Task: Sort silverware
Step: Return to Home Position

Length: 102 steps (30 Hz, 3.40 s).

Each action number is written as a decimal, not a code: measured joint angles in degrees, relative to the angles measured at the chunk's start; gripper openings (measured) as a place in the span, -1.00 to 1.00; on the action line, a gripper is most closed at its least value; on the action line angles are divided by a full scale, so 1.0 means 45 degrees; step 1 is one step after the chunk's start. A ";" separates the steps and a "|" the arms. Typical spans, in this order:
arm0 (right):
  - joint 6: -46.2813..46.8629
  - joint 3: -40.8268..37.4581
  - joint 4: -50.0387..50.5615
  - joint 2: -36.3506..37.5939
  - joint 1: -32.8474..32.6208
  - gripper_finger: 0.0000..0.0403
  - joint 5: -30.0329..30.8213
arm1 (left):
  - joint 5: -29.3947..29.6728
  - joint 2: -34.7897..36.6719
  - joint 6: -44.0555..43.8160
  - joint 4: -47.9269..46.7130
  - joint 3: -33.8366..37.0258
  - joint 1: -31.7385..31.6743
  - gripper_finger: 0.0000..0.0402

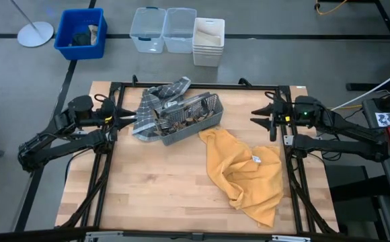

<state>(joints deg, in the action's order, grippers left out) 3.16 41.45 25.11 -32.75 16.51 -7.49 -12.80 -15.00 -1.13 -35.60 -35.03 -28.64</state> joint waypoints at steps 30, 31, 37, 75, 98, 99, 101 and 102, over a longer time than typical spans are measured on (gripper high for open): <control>-0.1396 0.0005 0.0183 -0.0027 0.0000 -0.27 0.0768 | 0.1744 0.3288 0.1362 -0.0277 -0.0001 -0.0005 -0.39; -0.1434 0.0010 0.0183 -0.0024 0.0000 -0.27 0.0768 | 0.1739 0.3279 0.1366 -0.0239 -0.0015 -0.0005 -0.39; -0.1439 0.0015 0.0178 -0.0029 0.0002 -0.27 0.0769 | 0.1776 0.3181 0.1012 0.0384 0.0624 -0.0004 -0.39; -0.0782 0.0015 -0.1186 0.1549 0.0005 -0.27 0.0791 | 0.2507 0.3050 -0.1574 0.8122 0.7664 -0.0002 -0.39; 0.2080 -0.4704 -0.9850 0.1509 0.0005 -0.27 0.1482 | 0.2716 0.2710 0.0740 0.8031 0.7664 -0.0001 -0.39; 0.2388 -0.4949 -1.0140 0.1518 0.0005 -0.27 0.1482 | 0.2716 0.2596 0.0722 0.8031 0.7664 0.0000 -0.39; 0.3047 -0.5371 -1.0457 0.1524 0.0005 -0.27 0.1478 | 0.2716 0.2346 0.0715 0.8026 0.7664 0.0000 -0.39; 0.3320 -0.5594 -1.0602 0.1515 0.0005 -0.27 0.1478 | 0.2716 0.2201 0.0707 0.8031 0.7664 0.0000 -0.39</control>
<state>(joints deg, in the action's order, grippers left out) 18.11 16.28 -22.60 -25.94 16.53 -0.84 -0.58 -5.10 2.05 0.54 -0.54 -28.64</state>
